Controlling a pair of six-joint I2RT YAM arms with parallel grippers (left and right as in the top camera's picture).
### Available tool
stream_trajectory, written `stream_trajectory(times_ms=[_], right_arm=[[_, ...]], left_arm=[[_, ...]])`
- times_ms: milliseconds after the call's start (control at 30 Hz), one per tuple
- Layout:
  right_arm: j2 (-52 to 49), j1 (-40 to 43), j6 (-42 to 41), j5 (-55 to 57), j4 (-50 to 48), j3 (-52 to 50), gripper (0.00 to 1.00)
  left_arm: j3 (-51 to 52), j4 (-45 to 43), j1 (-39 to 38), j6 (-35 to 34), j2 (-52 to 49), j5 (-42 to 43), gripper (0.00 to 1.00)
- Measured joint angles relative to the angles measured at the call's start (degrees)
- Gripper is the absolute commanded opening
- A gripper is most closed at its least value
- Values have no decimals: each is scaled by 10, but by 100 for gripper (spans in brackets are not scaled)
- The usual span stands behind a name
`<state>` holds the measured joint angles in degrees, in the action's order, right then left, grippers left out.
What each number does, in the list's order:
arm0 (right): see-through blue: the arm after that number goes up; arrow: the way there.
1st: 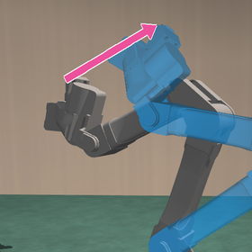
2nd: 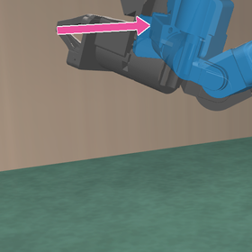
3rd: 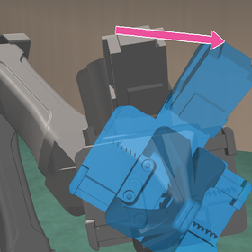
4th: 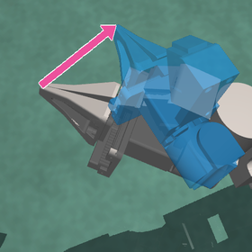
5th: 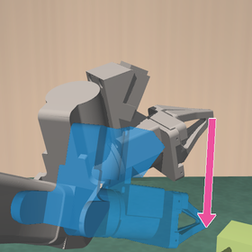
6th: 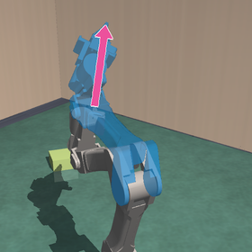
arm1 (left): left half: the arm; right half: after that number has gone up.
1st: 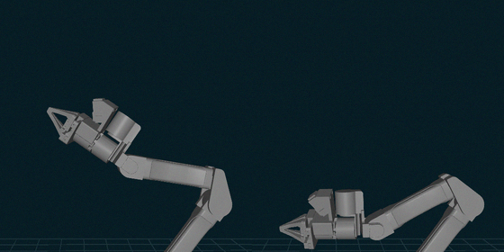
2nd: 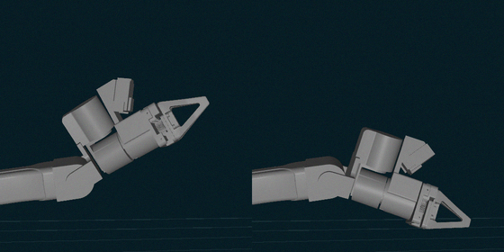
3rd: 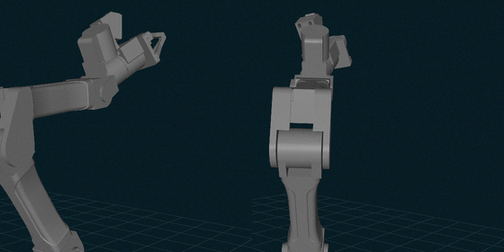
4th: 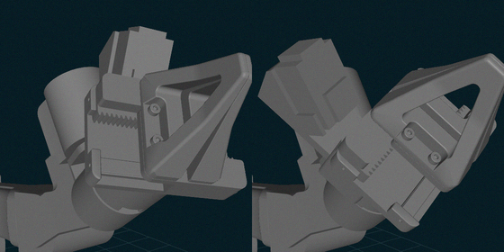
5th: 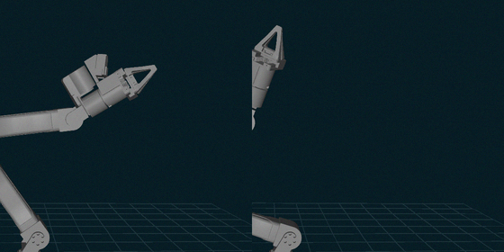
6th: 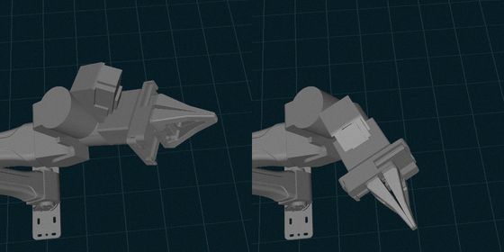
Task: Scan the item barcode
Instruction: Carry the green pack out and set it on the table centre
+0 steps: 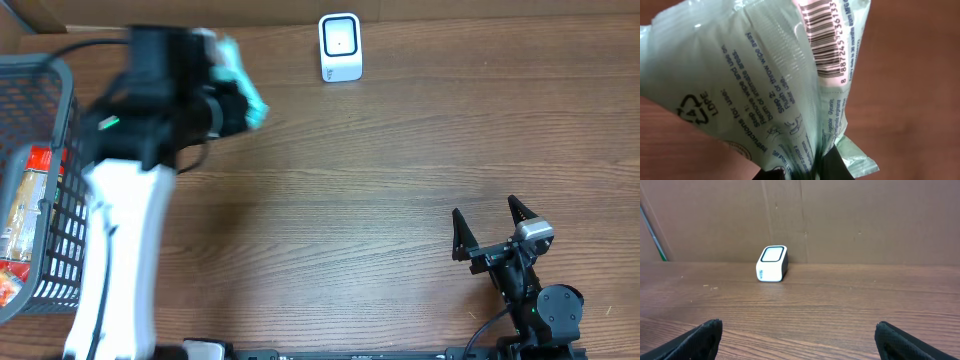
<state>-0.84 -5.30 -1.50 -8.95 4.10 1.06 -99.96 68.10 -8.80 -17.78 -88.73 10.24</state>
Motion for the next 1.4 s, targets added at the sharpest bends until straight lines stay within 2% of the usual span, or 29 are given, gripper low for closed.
stream_trajectory(times_ms=[200, 500, 767, 1400], right_arm=[[0, 0, 0, 0, 0, 0, 100], [0, 0, 0, 0, 0, 0, 100], [0, 0, 0, 0, 0, 0, 100], [0, 0, 0, 0, 0, 0, 100]], left_arm=[[95, -43, -77, 0, -94, -7, 4], [188, -110, -129, -1, -162, -6, 4], [212, -138, -130, -1, -199, 5, 4], [217, -146, -144, -2, -201, 12, 7]])
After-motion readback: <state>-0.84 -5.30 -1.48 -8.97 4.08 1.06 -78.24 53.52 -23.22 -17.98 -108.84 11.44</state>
